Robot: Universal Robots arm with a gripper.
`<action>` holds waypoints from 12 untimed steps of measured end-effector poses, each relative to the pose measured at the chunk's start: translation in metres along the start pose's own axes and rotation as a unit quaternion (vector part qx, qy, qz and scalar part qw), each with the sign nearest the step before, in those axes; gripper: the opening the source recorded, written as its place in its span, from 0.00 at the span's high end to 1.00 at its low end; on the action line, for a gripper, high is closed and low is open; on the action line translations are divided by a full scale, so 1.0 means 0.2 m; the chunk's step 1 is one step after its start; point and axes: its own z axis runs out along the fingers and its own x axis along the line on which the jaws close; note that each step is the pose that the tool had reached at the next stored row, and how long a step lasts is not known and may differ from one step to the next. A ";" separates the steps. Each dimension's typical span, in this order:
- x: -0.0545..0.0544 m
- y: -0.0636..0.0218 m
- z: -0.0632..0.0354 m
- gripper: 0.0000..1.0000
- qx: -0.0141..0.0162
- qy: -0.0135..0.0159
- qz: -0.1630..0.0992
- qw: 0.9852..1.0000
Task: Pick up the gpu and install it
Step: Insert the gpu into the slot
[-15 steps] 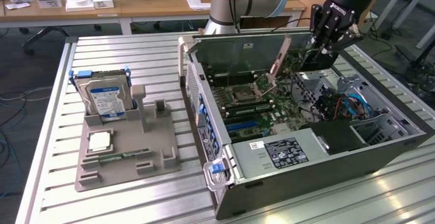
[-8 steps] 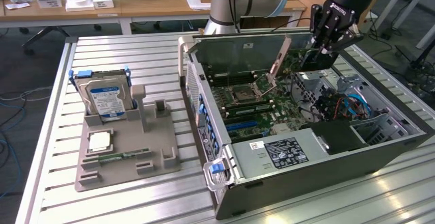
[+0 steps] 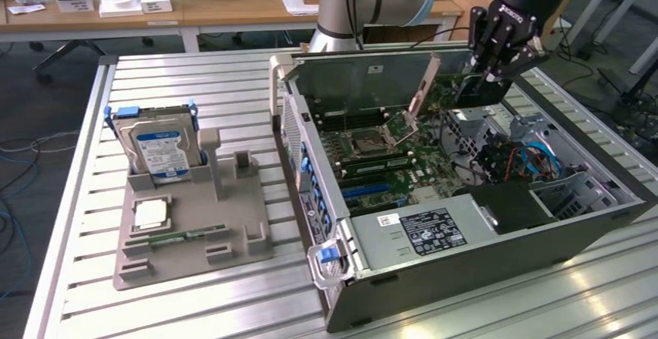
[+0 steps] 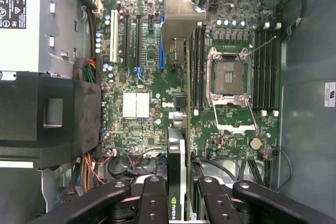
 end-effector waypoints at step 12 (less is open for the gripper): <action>0.00 0.034 0.015 0.73 0.027 0.000 0.000 1.000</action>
